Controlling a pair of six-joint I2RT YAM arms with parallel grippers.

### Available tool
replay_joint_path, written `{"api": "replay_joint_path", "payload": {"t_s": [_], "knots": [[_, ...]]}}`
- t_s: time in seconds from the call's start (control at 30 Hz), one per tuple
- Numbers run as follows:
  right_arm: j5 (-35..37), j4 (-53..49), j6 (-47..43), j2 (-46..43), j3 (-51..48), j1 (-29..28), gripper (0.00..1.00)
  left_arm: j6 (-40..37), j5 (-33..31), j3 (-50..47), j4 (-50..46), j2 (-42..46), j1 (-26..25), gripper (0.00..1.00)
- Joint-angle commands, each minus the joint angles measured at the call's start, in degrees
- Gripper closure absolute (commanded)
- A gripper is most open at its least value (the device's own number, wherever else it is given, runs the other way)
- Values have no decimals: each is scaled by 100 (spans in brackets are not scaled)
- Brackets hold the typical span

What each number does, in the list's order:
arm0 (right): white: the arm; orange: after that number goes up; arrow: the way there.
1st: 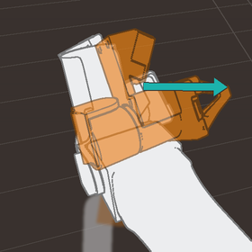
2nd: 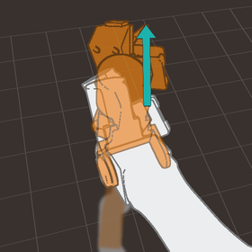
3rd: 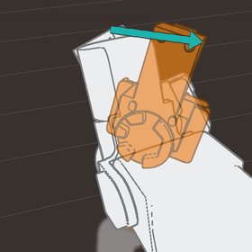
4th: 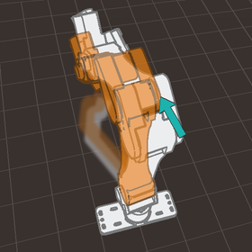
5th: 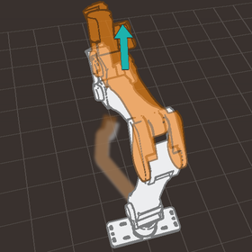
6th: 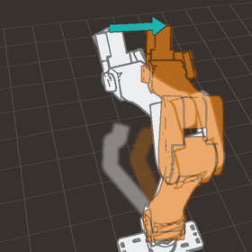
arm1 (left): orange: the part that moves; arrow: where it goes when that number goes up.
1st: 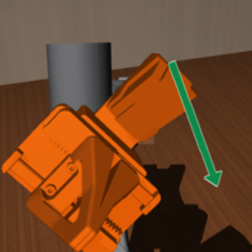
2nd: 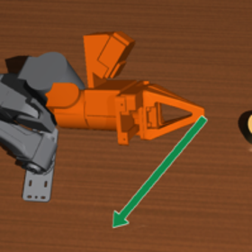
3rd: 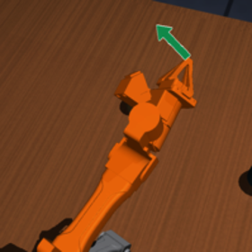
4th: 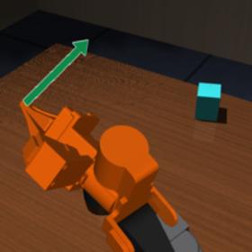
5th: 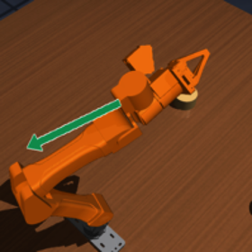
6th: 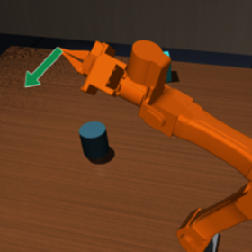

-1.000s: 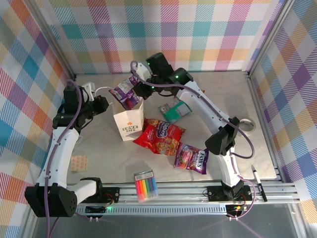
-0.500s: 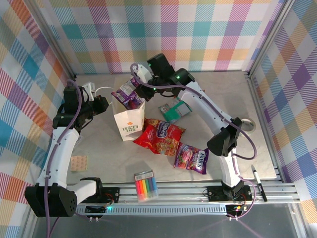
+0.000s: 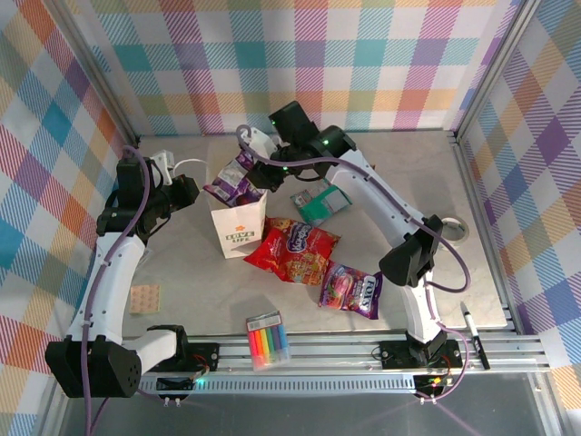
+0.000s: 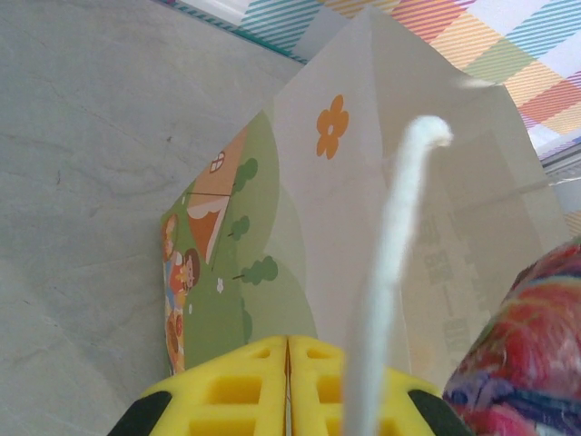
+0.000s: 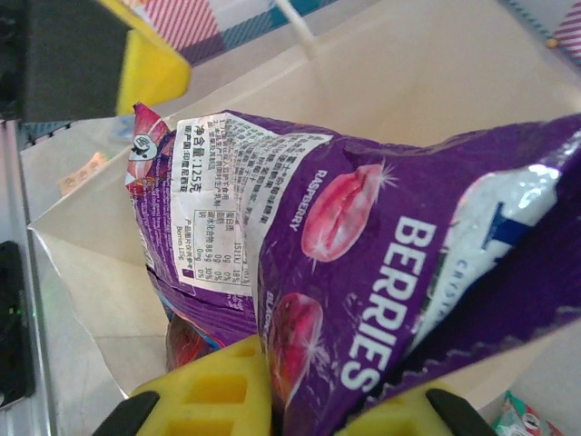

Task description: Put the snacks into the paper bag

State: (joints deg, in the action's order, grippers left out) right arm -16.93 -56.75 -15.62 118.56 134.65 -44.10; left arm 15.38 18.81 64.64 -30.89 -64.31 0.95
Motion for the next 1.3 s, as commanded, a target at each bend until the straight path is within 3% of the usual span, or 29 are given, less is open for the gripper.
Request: {"api": "replay_joint_path", "payload": {"t_s": [0.0, 0.33, 0.5, 0.83, 0.97, 1.27], "knots": [[160, -155, -395, 124, 220, -92, 87, -43, -18, 40, 92, -8, 54, 91], [998, -161, -621, 209, 224, -161, 87, -42, -18, 22, 83, -38, 52, 91], [1086, -254, -867, 254, 246, -194, 86, -61, -44, 13, 62, -46, 52, 91], [1482, -321, -1448, 488, 248, -616, 77, -35, 26, 16, 102, -117, 54, 91], [1589, -194, -1383, 608, 392, -701, 58, -53, 8, 20, 79, -100, 55, 91], [2185, 156, -992, 457, 509, -736, 45, -70, 9, 13, 66, -78, 59, 91]]}}
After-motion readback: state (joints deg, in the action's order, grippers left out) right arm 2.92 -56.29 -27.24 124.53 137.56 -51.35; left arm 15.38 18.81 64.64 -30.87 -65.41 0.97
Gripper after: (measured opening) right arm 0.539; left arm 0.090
